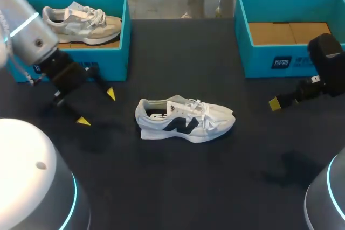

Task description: Take the shoe out of the shoebox, open the shoe tongue, remove and reinsert the insole, then place the shoe into the shoebox

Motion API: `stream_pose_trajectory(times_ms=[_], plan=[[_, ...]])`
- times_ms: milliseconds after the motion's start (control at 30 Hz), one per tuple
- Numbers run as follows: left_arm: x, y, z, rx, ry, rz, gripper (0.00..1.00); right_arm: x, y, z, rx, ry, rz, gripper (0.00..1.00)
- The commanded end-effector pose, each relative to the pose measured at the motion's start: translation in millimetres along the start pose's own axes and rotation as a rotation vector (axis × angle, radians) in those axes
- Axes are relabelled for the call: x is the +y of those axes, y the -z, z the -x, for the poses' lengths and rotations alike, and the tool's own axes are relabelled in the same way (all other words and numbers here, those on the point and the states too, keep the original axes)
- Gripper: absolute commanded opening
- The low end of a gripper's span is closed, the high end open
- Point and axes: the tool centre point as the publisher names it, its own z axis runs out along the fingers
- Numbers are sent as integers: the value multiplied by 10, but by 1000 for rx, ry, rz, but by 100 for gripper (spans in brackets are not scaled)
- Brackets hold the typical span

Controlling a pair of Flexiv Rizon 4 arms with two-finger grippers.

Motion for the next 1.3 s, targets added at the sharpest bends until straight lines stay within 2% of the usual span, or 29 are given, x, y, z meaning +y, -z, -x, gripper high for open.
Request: stream_pose_trajectory(times_ms=[33,167,267,500,1300], plan=[[122,9,-122,-111,133,-151,100,-23,0,-2,-1,-1,3,100],[151,11,-238,-142,212,-239,100,-23,0,-2,-1,-1,3,100],[261,12,-280,-181,262,-266,100,-23,0,-2,-1,-1,3,100],[348,5,-382,-259,329,-322,100,-23,0,-2,-1,-1,3,100],[351,2,-412,-264,330,-318,100,-23,0,-2,-1,-1,3,100]])
